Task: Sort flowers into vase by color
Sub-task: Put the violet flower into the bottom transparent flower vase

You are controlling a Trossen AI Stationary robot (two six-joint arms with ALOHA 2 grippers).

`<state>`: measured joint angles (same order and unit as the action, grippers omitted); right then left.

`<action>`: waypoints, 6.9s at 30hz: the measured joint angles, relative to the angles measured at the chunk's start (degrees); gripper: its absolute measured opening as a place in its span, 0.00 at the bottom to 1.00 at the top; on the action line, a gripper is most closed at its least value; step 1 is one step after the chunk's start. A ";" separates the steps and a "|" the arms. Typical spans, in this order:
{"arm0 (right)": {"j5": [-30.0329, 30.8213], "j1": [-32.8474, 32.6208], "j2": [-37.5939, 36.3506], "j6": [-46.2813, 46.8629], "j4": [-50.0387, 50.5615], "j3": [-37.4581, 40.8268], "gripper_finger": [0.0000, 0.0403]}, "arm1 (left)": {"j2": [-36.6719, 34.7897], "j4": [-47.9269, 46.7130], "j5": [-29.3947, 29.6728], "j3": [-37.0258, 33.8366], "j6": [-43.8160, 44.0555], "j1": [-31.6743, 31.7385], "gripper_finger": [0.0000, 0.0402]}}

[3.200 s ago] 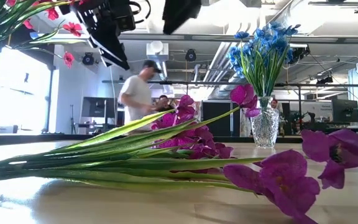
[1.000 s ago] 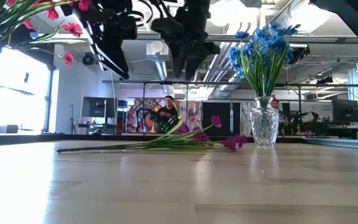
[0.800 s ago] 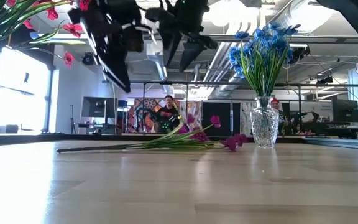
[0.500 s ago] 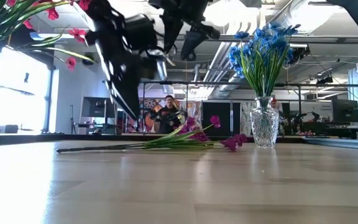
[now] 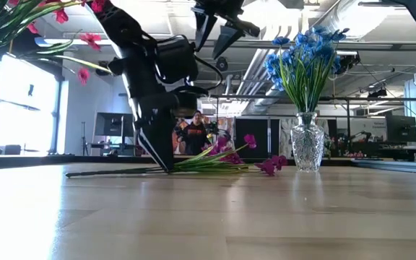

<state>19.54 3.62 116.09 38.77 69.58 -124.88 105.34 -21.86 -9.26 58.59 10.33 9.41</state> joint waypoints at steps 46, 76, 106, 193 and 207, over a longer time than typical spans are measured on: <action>3.94 -16.49 -24.70 -10.56 -18.35 0.02 0.49 | -44.84 8.53 -5.23 -0.12 -10.88 2.63 0.00; 3.30 -16.34 -18.80 -32.91 -35.18 0.02 0.49 | -46.30 39.63 -8.59 -0.07 0.04 8.37 0.00; 13.03 -11.72 -15.82 -24.61 -36.82 0.02 0.49 | -45.71 39.69 -14.97 -0.05 6.11 12.37 0.00; 2.94 -7.72 -13.94 -24.05 -34.08 0.02 0.00 | -37.41 41.01 -16.09 -0.05 6.07 5.02 0.26; -3.68 -6.21 -10.46 -27.27 -41.75 0.02 0.00 | -34.47 41.56 -19.10 -0.05 8.18 2.84 0.25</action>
<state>15.86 -2.59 105.63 11.51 27.83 -124.86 70.87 19.70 -28.36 58.54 18.51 12.25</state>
